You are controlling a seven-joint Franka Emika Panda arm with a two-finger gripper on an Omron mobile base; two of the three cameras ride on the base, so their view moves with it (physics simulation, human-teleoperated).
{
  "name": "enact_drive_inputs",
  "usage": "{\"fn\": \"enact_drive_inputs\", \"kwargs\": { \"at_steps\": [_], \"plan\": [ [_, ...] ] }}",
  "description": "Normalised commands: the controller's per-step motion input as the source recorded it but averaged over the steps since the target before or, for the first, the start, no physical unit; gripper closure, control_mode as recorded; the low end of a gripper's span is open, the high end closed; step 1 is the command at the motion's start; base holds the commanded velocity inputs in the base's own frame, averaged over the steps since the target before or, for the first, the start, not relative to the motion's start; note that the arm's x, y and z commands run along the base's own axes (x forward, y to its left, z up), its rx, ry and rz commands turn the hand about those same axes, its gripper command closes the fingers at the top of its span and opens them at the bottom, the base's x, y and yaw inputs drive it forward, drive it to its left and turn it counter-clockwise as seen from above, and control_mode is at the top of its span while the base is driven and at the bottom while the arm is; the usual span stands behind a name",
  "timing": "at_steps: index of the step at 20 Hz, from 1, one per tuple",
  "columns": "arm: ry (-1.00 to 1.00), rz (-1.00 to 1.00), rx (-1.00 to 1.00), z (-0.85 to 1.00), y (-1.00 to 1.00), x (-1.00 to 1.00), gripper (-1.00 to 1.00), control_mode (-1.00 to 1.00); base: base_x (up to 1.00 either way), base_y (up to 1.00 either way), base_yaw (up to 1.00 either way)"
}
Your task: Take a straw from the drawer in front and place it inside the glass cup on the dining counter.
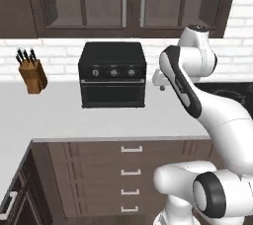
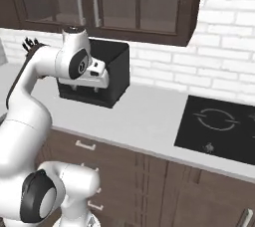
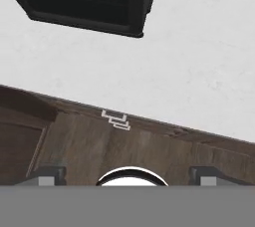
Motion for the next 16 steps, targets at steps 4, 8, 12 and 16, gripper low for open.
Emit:
{"fn": "enact_drive_inputs", "kwargs": {
  "at_steps": [4, 8, 12, 16],
  "plan": [
    [0.0, 0.0, 0.0, 0.0, 0.0, 0.0, -1.0, 1.0, 0.16, -0.57, 0.69],
    [0.0, 0.0, 0.0, 0.0, 0.0, 0.0, -1.0, 1.0, 0.1, -0.49, 0.73],
    [0.0, 0.0, 0.0, 0.0, 0.0, 0.0, -1.0, 1.0, 0.0, -0.59, 0.71],
    [0.0, 0.0, 0.0, 0.0, 0.0, 0.0, -1.0, 1.0, -0.11, -0.72, 0.63]
  ]
}}
